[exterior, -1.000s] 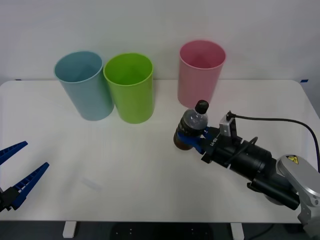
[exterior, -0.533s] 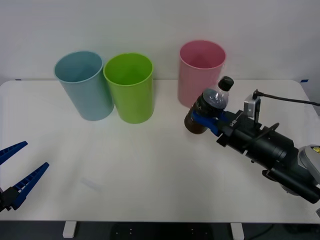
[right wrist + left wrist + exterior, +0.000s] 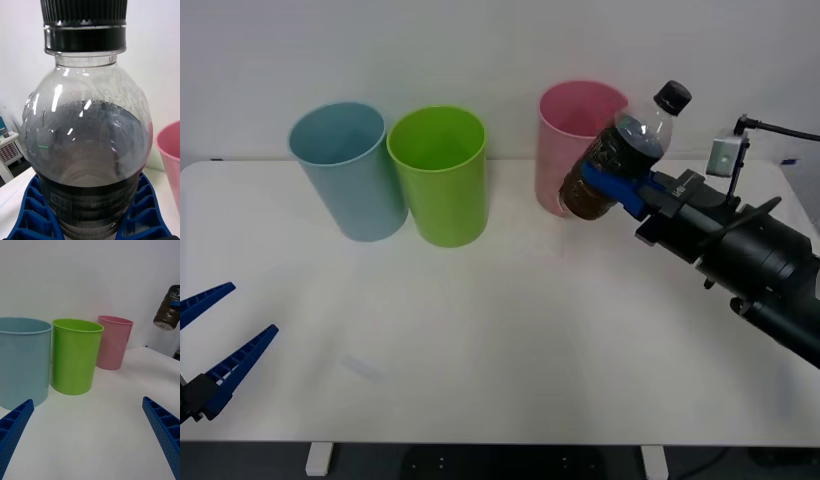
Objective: Grasp the object on the table and drop it into the matching bin: aluminum can to the light blue bin, PET bottle to the pink bin.
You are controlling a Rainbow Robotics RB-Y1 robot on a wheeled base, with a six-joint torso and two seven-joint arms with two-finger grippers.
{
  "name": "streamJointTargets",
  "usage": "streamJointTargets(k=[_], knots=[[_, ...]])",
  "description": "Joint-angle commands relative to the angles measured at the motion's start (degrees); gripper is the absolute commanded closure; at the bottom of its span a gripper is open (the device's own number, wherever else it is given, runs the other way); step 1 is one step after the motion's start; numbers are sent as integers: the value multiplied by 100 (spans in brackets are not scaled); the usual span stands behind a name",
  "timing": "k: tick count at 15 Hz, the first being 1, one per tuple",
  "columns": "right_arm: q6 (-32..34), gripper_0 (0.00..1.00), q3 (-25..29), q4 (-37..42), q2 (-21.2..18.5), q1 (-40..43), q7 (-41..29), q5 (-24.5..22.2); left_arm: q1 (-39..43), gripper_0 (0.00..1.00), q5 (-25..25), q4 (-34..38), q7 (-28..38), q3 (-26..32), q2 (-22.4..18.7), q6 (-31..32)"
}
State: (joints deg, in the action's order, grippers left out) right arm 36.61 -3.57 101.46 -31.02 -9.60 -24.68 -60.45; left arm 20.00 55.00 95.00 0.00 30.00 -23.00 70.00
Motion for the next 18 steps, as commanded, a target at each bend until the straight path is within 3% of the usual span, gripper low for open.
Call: streamJointTargets(k=[1,9,15,18], knots=[[-338,100,5,14,-273,-367,-116,-2,0,0,0,0,0,0,0,0],[-391,100,-329,-1357,-862,-1914,-46,-2,0,0,0,0,0,0,0,0],[-391,100,-645,-2473,-835,-2776,-11,-99,0,0,0,0,0,0,0,0],[-391,100,-689,-3044,-616,-3224,95,-336,0,0,0,0,0,0,0,0]])
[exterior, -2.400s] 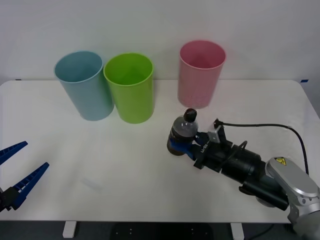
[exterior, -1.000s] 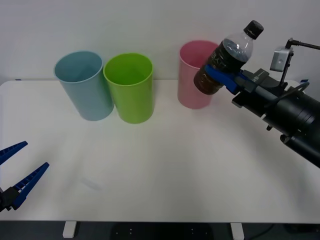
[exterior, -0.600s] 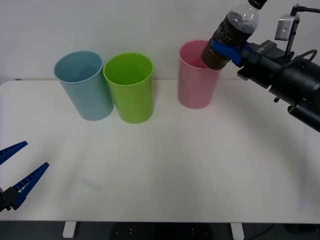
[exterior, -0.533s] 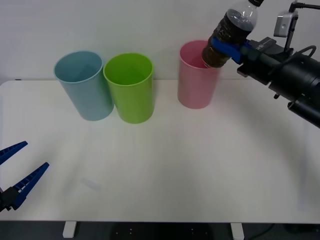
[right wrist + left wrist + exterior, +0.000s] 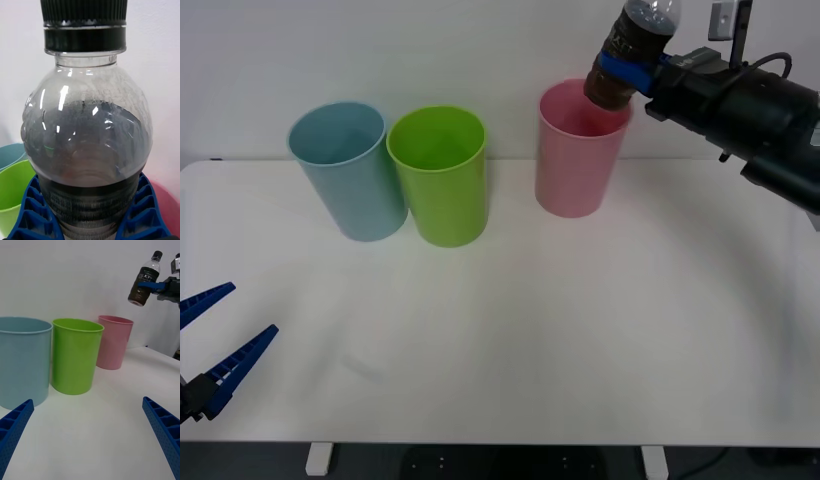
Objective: Grasp the object on the table and drop it into the matching bin: aluminum can to the light blue bin, PET bottle to the pink bin.
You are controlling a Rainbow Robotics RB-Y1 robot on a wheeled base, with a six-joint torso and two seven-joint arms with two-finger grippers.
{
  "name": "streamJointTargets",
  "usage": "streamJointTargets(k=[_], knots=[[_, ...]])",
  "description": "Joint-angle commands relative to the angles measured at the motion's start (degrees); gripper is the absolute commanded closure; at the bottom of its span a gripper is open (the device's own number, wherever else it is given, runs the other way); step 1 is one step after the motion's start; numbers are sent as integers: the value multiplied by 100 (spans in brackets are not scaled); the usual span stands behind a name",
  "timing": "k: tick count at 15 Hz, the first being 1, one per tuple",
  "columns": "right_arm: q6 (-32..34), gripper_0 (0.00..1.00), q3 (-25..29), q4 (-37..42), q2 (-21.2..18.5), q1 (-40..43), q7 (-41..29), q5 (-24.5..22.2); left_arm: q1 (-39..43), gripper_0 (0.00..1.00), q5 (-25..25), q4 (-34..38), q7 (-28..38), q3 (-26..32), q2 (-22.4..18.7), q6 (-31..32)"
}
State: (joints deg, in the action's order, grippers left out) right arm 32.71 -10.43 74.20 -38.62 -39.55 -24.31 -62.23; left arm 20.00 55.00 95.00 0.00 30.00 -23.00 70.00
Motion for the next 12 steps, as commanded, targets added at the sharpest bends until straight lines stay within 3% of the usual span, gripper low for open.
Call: streamJointTargets(k=[1,8,12], knots=[[7,100,-3,-582,250,-405,84,-264,0,0,0,0,0,0,0,0],[-168,100,-11,-2015,883,-1327,251,-844,0,0,0,0,0,0,0,0],[-406,100,-11,-2402,1059,-1512,357,-958,0,0,0,0,0,0,0,0]])
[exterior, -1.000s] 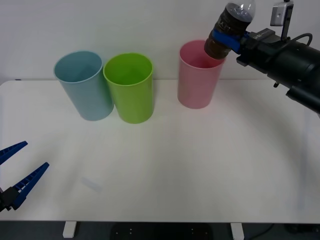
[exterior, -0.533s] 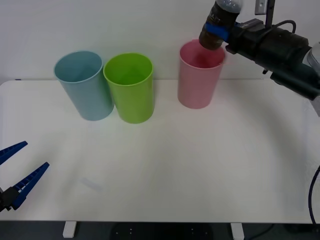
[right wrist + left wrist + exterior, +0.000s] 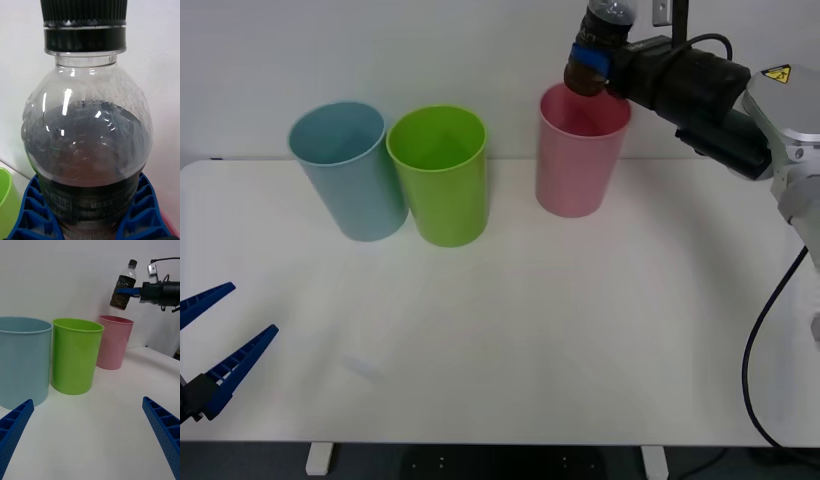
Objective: Grasp the object on the table and drop it into the matching bin: aluminum can to the light blue bin, PET bottle to the pink bin.
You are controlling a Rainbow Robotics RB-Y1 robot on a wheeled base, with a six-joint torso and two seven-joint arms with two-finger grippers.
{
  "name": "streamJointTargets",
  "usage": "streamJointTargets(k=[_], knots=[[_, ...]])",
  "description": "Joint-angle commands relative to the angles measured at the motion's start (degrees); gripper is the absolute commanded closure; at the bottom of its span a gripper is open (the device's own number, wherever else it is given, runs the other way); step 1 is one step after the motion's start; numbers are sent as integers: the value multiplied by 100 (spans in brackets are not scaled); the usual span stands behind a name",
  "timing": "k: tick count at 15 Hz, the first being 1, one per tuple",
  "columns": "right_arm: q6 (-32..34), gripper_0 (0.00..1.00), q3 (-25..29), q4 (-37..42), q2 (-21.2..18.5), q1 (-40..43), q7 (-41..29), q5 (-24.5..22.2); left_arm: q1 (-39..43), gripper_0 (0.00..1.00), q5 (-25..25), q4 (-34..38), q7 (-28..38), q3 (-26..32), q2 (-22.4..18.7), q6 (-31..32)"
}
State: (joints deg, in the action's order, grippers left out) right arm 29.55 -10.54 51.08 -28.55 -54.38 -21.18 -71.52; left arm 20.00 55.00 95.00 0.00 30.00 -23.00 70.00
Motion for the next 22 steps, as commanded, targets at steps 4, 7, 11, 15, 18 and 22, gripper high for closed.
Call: streamJointTargets(k=[4,7,11,15,18,22], knots=[[-81,96,-1,-89,60,-29,105,-28,0,0,0,0,0,0,0,0],[-81,0,26,-89,51,-29,123,-2,0,0,0,0,0,0,0,0],[-72,0,52,-89,16,-20,123,16,0,0,0,0,0,0,0,0],[235,0,52,-89,-107,-11,193,332,0,0,0,0,0,0,0,0],[552,0,52,-80,-265,24,281,631,0,0,0,0,0,0,0,0],[481,0,52,649,-511,560,342,930,0,0,0,0,0,0,0,0]])
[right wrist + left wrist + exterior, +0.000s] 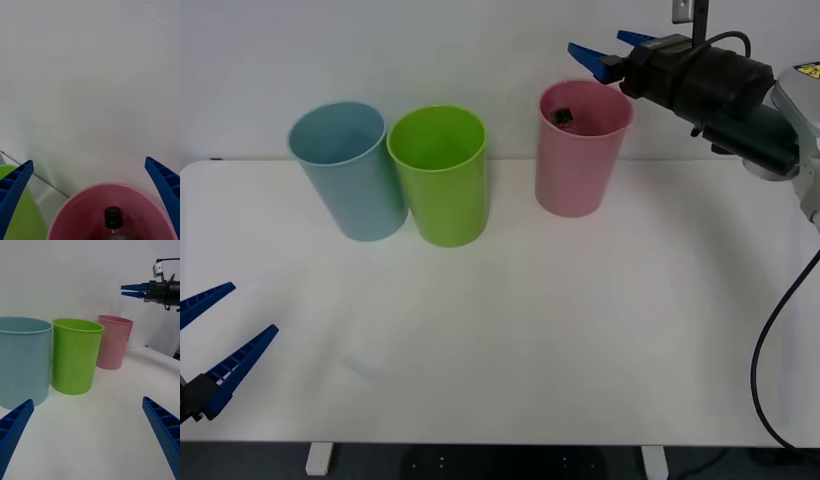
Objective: Grasp the object on the table and drop it into the matching bin: aluminum can to the light blue bin, PET bottle to the pink bin.
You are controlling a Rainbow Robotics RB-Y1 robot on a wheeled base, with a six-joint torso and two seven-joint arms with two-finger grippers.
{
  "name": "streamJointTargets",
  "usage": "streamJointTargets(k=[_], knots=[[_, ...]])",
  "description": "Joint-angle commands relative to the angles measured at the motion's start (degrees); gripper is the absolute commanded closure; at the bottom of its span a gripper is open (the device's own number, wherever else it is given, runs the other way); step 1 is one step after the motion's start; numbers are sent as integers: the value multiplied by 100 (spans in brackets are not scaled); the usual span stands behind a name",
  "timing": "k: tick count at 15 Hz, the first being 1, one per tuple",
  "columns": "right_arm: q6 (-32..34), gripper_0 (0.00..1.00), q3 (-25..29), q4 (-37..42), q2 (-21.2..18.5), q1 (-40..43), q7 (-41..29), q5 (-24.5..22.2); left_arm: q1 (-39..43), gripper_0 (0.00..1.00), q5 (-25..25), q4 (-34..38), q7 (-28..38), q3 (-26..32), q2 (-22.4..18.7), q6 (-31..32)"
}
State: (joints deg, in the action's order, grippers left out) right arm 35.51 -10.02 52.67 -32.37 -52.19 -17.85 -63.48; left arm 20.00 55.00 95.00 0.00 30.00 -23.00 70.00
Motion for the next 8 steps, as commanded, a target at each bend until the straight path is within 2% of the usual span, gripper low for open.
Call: streamJointTargets(k=[1,8], knots=[[-158,0,0,771,-217,534,9,196,0,0,0,0,0,0,0,0],[-149,0,0,2652,-1175,2187,220,1154,0,0,0,0,0,0,0,0]])
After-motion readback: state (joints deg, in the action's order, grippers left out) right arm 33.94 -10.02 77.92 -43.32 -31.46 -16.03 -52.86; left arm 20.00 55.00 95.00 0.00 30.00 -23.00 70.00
